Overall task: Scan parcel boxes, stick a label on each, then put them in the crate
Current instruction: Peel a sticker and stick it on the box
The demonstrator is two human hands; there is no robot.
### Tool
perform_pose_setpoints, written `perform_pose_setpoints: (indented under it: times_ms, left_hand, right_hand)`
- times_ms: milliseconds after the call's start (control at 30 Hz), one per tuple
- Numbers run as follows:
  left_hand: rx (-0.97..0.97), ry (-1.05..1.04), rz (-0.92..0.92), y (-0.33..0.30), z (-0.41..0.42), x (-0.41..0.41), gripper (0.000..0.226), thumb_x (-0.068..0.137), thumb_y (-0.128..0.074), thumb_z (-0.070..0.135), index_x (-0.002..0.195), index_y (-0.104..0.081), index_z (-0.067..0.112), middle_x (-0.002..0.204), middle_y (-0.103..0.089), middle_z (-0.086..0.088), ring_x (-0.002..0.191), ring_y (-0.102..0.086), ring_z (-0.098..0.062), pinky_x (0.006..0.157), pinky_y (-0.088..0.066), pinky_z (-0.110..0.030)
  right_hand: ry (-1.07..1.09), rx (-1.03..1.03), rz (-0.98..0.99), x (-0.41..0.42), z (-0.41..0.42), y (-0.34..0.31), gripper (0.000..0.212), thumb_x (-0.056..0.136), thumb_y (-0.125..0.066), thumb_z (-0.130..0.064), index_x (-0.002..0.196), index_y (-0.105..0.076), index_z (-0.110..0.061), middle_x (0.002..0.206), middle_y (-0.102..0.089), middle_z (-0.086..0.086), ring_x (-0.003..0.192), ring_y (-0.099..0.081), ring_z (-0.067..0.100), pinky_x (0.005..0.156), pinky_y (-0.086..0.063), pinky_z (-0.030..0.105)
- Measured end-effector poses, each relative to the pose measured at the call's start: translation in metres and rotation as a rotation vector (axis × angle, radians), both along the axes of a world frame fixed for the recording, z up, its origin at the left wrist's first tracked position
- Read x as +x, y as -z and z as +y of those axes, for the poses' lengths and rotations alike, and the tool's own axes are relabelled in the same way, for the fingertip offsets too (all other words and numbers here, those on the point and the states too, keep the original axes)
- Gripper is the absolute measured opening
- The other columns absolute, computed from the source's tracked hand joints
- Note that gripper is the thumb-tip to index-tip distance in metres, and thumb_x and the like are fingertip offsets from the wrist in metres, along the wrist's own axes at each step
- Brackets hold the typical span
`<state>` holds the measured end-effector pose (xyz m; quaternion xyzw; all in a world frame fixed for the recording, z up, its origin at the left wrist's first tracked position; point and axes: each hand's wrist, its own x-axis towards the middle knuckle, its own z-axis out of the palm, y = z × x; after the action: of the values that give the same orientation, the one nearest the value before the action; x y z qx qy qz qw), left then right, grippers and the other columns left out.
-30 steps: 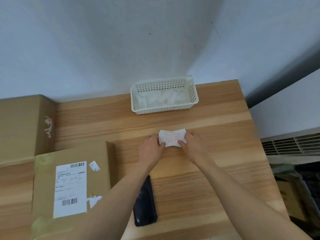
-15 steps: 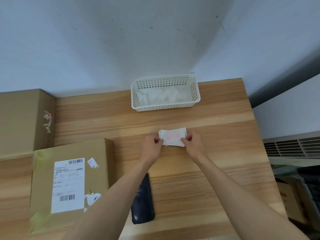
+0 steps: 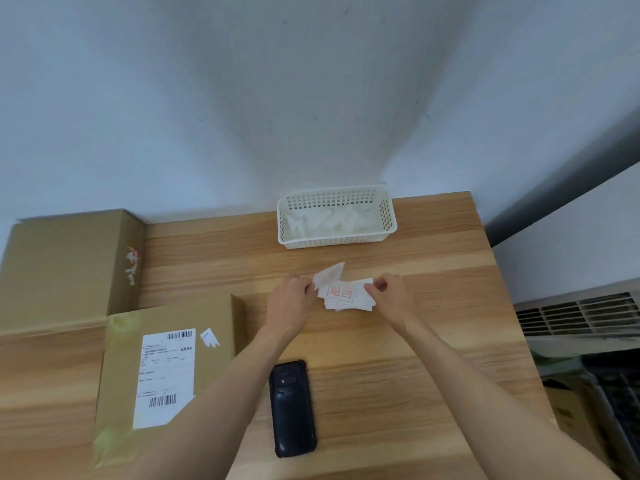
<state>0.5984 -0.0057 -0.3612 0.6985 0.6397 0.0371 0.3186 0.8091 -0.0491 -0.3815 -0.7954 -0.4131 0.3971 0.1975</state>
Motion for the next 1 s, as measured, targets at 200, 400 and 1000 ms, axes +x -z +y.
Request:
perform_pose_setpoints:
  times_ms: [200,400,1000]
  left_hand:
    - [-0.009,0.024,-0.143,-0.06,-0.007,-0.004,0.036,0.105,-0.047,0.022,0.072,-0.058,0.012,0.069,-0.06,0.0,0.062,-0.049,-0.016,0.057,-0.034,-0.032]
    - [-0.078,-0.064,-0.475,-0.138,-0.011,-0.004,0.028,0.107,-0.049,0.021,0.084,-0.063,0.017,0.07,-0.056,0.014,0.06,-0.048,-0.001,0.051,-0.036,-0.015]
    - [0.149,-0.296,-0.664,-0.204,-0.001,0.01,0.012,0.097,-0.067,0.023,0.106,-0.064,0.017,0.102,-0.068,-0.003,0.074,-0.061,-0.017,0.061,-0.054,-0.034]
  right_hand:
    - [-0.062,-0.027,0.154,-0.003,-0.001,-0.049,0.02,0.095,-0.064,-0.035,0.088,-0.067,-0.016,0.092,-0.068,-0.002,0.088,-0.063,0.019,0.072,-0.047,0.031]
    - [0.099,0.119,0.37,-0.003,-0.004,-0.116,0.015,0.095,-0.068,-0.023,0.102,-0.073,-0.01,0.098,-0.074,0.005,0.06,-0.058,0.012,0.063,-0.048,0.025]
    - [0.001,0.41,0.535,-0.003,-0.011,-0.215,0.016,0.098,-0.062,-0.011,0.097,-0.077,-0.007,0.094,-0.079,0.0,0.054,-0.045,0.013,0.064,-0.047,0.022]
